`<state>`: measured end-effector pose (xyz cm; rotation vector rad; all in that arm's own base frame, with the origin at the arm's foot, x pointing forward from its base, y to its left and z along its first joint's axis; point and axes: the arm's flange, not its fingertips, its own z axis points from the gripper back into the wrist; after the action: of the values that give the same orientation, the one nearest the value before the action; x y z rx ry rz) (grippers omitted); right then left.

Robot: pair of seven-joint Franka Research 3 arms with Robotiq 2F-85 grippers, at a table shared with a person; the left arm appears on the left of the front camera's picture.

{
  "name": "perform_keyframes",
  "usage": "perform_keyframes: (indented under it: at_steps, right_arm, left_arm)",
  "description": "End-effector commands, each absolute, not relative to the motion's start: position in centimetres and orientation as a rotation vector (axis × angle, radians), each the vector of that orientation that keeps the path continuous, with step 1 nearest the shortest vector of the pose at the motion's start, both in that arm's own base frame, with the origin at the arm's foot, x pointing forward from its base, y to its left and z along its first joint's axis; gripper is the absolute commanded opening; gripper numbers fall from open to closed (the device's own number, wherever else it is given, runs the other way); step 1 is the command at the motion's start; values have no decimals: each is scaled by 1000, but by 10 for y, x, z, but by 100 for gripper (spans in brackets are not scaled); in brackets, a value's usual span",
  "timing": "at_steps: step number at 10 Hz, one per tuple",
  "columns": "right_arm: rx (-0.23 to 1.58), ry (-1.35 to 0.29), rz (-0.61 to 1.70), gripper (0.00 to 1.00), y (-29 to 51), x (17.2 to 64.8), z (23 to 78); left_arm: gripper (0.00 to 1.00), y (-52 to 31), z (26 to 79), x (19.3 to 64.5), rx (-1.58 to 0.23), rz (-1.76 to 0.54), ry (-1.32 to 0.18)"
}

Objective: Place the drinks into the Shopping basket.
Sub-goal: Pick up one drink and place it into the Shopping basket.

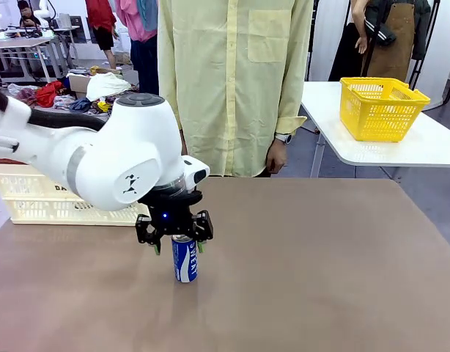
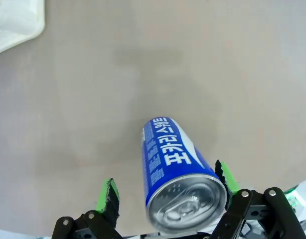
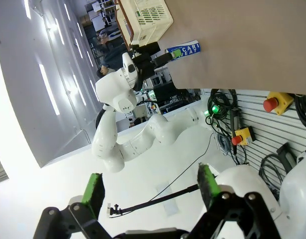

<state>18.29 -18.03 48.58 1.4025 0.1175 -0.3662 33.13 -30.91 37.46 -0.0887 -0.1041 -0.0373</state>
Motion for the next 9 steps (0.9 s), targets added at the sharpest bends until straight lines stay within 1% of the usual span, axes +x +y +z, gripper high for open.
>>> perform_keyframes:
  at_steps: [1,4,9]
  right_arm:
    - [1419,127,-383,100,-180,183,493]
    - [1419,127,-383,100,-180,183,493]
    - [1419,127,-383,100,-180,183,493]
  left_arm:
    - [100,-318,368,340,-101,-68,-80]
    - [100,-321,367,345,-60,-56,-108]
    - [100,-323,371,343,-48,-69,-110]
